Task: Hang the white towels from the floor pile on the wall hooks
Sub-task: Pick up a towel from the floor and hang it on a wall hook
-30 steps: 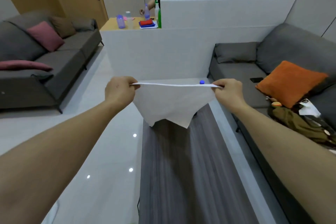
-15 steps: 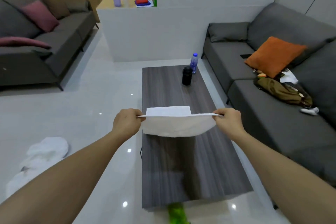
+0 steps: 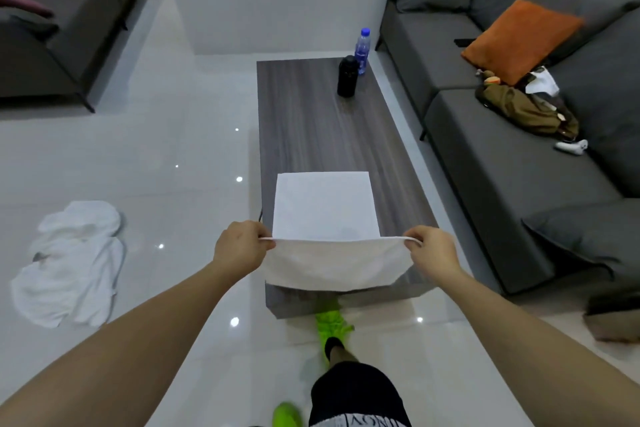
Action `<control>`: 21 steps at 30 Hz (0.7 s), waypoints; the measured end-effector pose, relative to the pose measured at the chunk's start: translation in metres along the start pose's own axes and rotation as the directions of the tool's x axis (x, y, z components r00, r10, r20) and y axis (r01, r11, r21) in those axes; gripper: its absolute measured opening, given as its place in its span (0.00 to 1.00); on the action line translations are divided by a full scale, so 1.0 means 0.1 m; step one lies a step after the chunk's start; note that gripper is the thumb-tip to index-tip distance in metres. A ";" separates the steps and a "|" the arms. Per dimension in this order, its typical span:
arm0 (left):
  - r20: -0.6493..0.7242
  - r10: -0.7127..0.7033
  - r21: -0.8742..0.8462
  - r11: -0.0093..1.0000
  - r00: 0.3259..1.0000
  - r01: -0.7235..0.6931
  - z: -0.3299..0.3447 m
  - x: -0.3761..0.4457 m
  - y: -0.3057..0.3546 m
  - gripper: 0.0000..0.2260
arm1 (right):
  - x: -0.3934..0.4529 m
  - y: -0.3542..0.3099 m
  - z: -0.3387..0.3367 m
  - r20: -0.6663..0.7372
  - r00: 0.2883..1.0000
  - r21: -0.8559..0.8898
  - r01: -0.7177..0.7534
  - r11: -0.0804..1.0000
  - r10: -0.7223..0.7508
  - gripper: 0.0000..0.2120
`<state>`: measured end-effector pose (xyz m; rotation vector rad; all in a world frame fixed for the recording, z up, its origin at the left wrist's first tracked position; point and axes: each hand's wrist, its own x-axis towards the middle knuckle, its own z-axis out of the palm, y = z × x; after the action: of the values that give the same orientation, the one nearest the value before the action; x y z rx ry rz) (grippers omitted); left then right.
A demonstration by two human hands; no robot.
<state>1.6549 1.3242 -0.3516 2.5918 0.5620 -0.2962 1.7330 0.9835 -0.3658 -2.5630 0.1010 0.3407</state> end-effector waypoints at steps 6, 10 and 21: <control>0.000 -0.044 -0.044 0.998 0.999 0.044 0.03 0.71 0.07 0.06 | 0.65 -0.12 0.04 0.012 0.998 0.045 -0.058 0.997 0.057 0.03; 0.004 -0.052 -0.024 0.998 0.999 0.052 0.05 1.44 0.16 0.07 | 1.37 -0.31 0.08 0.045 0.997 0.038 -0.059 0.998 0.057 0.05; -0.006 -0.180 -0.010 0.984 0.984 0.180 0.34 3.30 0.29 0.12 | 3.29 -0.60 0.53 0.100 0.988 0.028 -0.119 0.993 0.115 0.17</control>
<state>1.9591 1.3952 -0.4680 2.5380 0.8004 -0.3426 2.0473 1.0615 -0.4649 -2.5078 0.2195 0.5049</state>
